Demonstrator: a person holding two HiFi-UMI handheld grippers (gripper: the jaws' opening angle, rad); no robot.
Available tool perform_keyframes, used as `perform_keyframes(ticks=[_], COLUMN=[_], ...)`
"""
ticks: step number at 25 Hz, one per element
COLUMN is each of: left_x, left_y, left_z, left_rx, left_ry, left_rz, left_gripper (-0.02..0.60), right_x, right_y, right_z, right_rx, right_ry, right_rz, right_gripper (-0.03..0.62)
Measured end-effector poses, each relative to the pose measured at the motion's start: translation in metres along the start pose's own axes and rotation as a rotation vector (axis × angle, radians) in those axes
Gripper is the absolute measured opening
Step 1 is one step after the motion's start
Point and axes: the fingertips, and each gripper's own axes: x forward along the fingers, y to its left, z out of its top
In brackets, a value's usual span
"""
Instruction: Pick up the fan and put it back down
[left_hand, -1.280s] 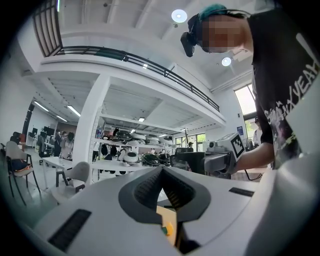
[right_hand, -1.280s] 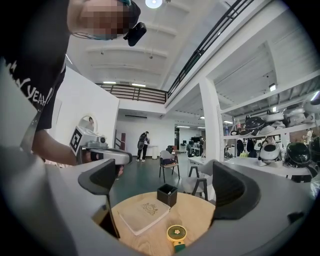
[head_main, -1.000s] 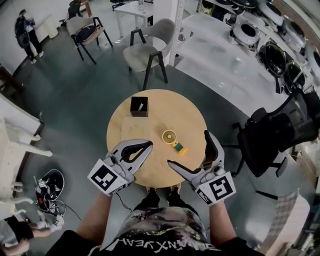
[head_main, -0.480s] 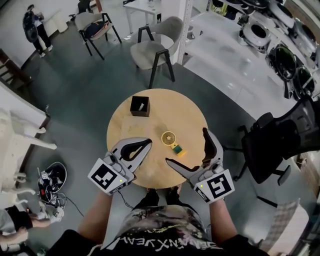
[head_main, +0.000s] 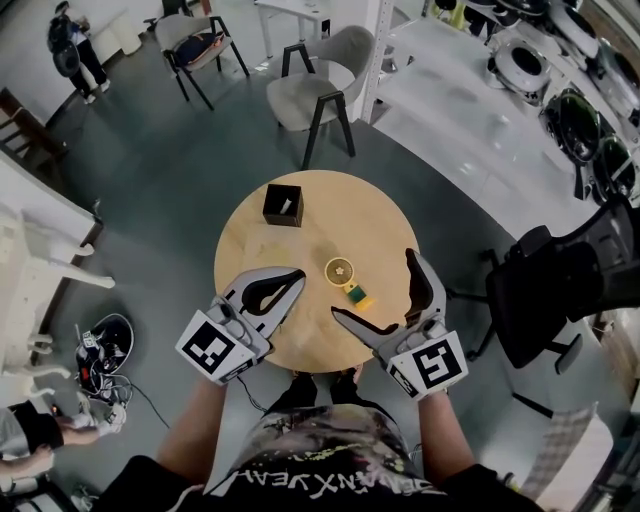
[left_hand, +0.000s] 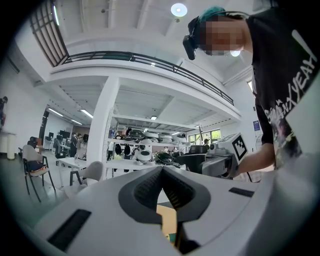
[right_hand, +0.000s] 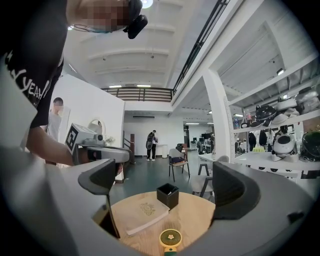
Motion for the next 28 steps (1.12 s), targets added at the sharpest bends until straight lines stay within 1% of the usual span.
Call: perform_keyframes(ticks=[5, 11, 18, 24, 28], left_x=[-0.001, -0.002, -0.003, -0.005, -0.007], left_y=[-0.001, -0.002, -0.001, 0.001, 0.004], left_z=[0.000, 0.002, 0.003, 0.005, 0.005], left_rx=[-0.001, 0.003, 0.004, 0.007, 0.005], left_ry=[0.000, -0.001, -0.004, -0.004, -0.003], left_rz=[0.005, 0.010, 0.021, 0.033, 0.042], left_gripper=[0.014, 0.014, 0.014, 0.013, 0.014], right_x=[0.004, 0.013, 0.022, 0.031, 0.039], right_y=[-0.001, -0.007, -0.023, -0.032, -0.037], right_z=[-0.010, -0.038, -0.072, -0.110, -0.139], right_rx=[0.002, 0.011, 0.046, 0.055, 0.034], right_ry=[0.019, 0.076, 0.137, 0.202, 0.254], right_rz=[0.005, 0.003, -0.040, -0.059, -0.076], right_gripper=[0.585, 0.584, 0.584, 0.584, 0.584])
